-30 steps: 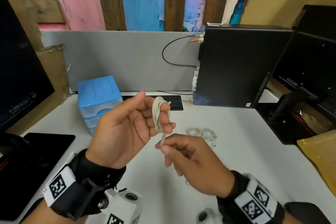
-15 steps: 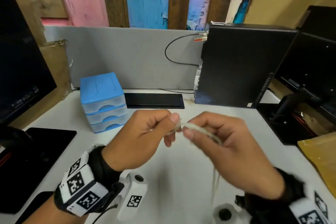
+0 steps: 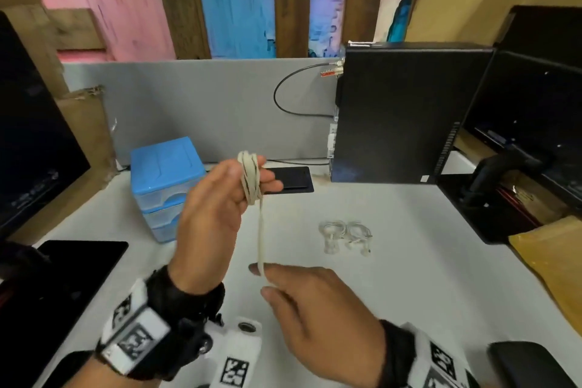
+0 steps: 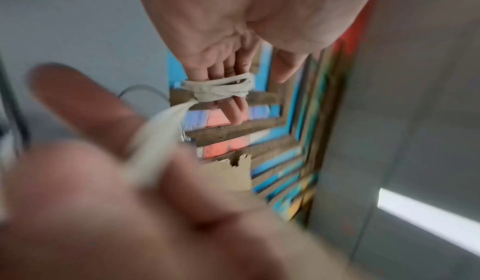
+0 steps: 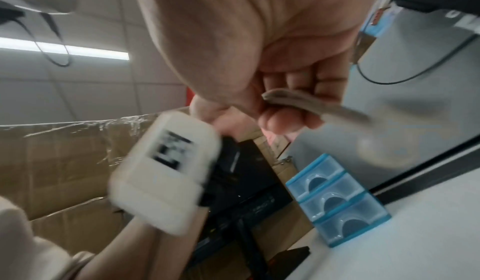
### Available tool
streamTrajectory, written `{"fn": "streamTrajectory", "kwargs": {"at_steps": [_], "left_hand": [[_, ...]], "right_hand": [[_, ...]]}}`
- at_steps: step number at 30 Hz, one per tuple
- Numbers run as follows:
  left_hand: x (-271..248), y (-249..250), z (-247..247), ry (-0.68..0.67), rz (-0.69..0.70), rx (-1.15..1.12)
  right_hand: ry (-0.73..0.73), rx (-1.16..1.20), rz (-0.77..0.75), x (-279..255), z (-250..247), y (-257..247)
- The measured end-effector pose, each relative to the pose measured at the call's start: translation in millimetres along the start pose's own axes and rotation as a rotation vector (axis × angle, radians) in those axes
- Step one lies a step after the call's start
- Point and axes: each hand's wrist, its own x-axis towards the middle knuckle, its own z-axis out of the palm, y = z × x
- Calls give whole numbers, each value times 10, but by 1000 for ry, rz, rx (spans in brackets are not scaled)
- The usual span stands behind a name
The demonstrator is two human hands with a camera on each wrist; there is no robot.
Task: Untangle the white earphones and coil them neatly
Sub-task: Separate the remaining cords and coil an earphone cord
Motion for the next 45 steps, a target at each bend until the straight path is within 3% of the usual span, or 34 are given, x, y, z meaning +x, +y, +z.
{"fn": "streamTrajectory", "kwargs": {"at_steps": [3,5,8,10,15,17,21,26,28,33,37,41,45], "left_hand": [[-97,-187,-19,-127,182,635],[-165,-233,-16,-257,178,740],[-239,-190,85,-396,66,592],[-265,-117,156,-405,-65,398],[-228,12,241,-238,-255,-197],[-221,-14,253,-177,-292,-320],[-287,-86,309,-86,-315,-308],[-300,-74,333,15,-331,-268],[-269,-56,325,59,-337,-274],[-171,7,292,176,-438,-372],[-106,23,230,164,-610,-457],[-79,20,173,98,-740,-667],[-103,40,207,114,-737,-684]], "right_hand": [[32,-115,-91,-53,-222,-160],[132,-151,-125,-46,-463,-222],[270,14,-143,18,-733,-157],[354,190,-103,90,-799,-16],[434,361,65,208,-524,290],[437,330,68,189,-289,259],[453,522,166,122,21,46],[478,839,267,93,-69,-157],[435,820,253,67,-137,-223],[237,423,157,-54,-180,-307],[279,246,21,-25,-135,-260],[440,352,-49,-8,-93,-226],[474,651,107,30,-124,-261]]}}
